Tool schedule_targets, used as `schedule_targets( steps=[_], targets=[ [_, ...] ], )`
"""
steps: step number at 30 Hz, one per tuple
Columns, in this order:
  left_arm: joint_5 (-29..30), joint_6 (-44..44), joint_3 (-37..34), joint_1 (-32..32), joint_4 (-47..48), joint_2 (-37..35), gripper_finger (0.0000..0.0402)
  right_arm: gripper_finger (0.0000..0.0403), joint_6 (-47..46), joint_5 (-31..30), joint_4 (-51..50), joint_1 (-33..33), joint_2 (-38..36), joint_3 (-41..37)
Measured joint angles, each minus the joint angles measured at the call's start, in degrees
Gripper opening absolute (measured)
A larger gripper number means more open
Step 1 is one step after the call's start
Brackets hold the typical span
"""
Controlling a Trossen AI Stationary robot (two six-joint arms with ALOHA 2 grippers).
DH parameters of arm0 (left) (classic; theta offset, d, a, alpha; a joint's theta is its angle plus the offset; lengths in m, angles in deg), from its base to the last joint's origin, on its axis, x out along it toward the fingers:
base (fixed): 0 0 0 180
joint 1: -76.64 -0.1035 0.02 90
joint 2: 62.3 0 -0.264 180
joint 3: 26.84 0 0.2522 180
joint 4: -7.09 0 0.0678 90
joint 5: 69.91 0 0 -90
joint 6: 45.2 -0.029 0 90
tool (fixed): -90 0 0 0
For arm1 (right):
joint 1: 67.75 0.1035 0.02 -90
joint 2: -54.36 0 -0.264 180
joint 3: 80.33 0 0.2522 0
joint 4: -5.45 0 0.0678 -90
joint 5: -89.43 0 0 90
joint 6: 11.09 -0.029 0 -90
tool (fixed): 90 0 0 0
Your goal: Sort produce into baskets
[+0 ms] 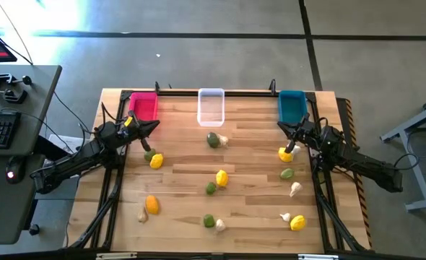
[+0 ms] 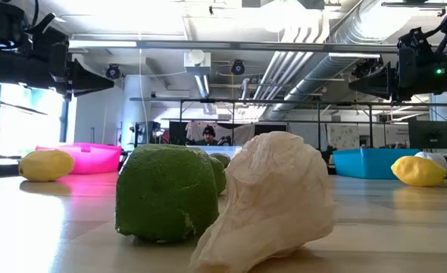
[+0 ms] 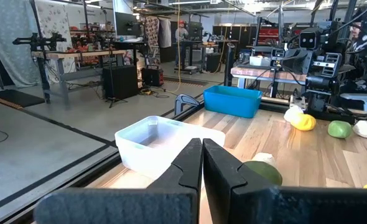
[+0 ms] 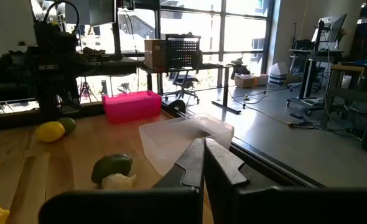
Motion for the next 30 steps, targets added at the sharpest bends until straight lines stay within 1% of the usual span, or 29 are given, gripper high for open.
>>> schedule_targets(
  steps=[22, 27, 30],
  targets=[
    [0.00, 0.00, 0.00, 0.00, -0.02, 0.00, 0.0000, 0.0000, 0.00, -0.02, 0.00, 0.01, 0.02, 0.00],
    [0.01, 1.91, 0.02, 0.01, -0.05, 0.00, 0.0000, 0.0000, -0.01, -0.01, 0.00, 0.01, 0.01, 0.01],
    [1.61, -0.41, 0.00, -0.01, -3.39, 0.06, 0.0000, 0.0000, 0.00, -0.01, 0.00, 0.01, 0.00, 0.01]
  ],
)
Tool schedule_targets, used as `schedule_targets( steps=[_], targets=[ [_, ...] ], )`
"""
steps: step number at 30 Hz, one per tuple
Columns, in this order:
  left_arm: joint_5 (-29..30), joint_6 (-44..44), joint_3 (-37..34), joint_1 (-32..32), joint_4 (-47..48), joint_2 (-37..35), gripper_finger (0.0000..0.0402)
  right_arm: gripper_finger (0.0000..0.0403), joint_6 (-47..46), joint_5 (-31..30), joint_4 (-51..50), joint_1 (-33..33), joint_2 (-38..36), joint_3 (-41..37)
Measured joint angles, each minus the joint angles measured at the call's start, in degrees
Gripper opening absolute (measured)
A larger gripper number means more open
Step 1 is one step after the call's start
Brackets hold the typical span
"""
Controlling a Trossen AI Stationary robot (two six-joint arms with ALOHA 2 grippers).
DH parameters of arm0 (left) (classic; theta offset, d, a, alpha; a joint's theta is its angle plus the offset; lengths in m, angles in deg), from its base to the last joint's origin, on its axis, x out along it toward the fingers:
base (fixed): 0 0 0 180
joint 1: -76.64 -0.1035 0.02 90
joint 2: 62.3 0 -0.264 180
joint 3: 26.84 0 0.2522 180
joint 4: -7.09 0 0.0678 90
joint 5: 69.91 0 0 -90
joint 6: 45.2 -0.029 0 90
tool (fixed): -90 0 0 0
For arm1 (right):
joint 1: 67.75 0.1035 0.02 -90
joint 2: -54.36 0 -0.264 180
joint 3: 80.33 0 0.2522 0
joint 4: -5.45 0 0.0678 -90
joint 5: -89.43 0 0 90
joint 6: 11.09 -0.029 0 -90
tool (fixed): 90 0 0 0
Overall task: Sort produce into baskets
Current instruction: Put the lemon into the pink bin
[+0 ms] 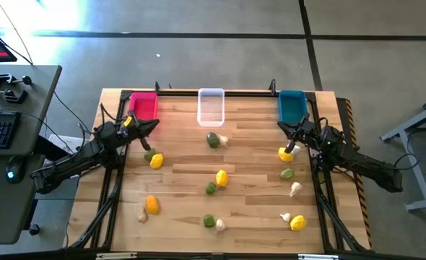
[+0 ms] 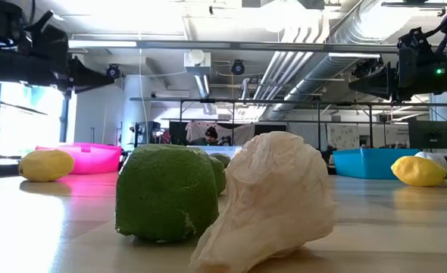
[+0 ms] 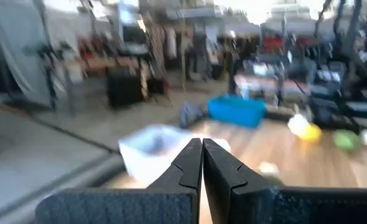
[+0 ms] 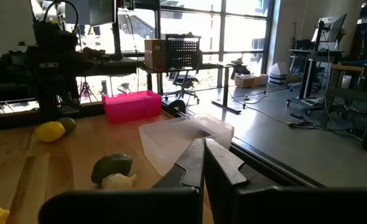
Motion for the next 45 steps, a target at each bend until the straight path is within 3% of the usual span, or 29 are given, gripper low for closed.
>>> schedule_targets(
  steps=[6, 19, 29, 45],
  targets=[
    [-1.63, 1.57, 0.06, 0.00, -4.60, -0.02, 0.0000, 0.0000, -0.01, -0.01, 0.00, -0.02, 0.02, -0.01],
    [-3.29, 3.61, 0.06, 0.01, 4.02, 0.12, 0.0000, 0.0000, -0.01, -0.01, -0.35, -0.01, 0.00, 0.01],
    [-3.11, 8.42, 0.07, 0.15, 0.98, 7.56, 0.0000, 0.0000, -0.01, -0.01, -0.35, -0.01, 0.01, 0.00],
    [-11.85, 9.05, 15.15, 0.20, 0.34, 22.78, 0.0000, 0.0000, 0.00, -0.01, -0.35, -0.01, 0.00, 0.00]
  ],
)
